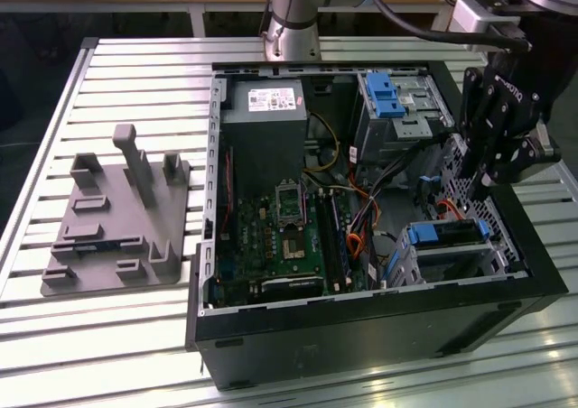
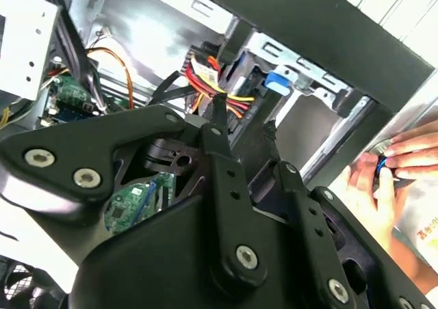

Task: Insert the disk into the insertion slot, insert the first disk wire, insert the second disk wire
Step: 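Insert the first disk wire, then insert the second disk wire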

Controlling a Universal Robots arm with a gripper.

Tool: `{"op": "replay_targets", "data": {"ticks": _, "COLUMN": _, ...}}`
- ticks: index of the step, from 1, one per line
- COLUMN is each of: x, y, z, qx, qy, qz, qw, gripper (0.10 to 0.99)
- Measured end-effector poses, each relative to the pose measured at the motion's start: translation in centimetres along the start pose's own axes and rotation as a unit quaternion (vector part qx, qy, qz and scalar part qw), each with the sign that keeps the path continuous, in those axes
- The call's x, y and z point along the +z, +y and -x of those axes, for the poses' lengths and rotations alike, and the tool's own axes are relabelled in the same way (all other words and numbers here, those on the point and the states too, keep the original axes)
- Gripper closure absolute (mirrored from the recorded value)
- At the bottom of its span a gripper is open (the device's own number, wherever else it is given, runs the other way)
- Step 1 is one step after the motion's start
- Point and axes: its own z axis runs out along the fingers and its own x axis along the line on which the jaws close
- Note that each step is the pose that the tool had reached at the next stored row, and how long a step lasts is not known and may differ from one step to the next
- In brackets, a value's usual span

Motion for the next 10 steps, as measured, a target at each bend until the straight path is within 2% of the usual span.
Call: {"op": "replay_targets", "data": {"ticks": 10, "x": 0.00, "y": 0.07, "z": 0.00, "qx": 0.000, "qy": 0.0000, "qz": 0.0000, "qw": 1.0000, "gripper": 0.729}}
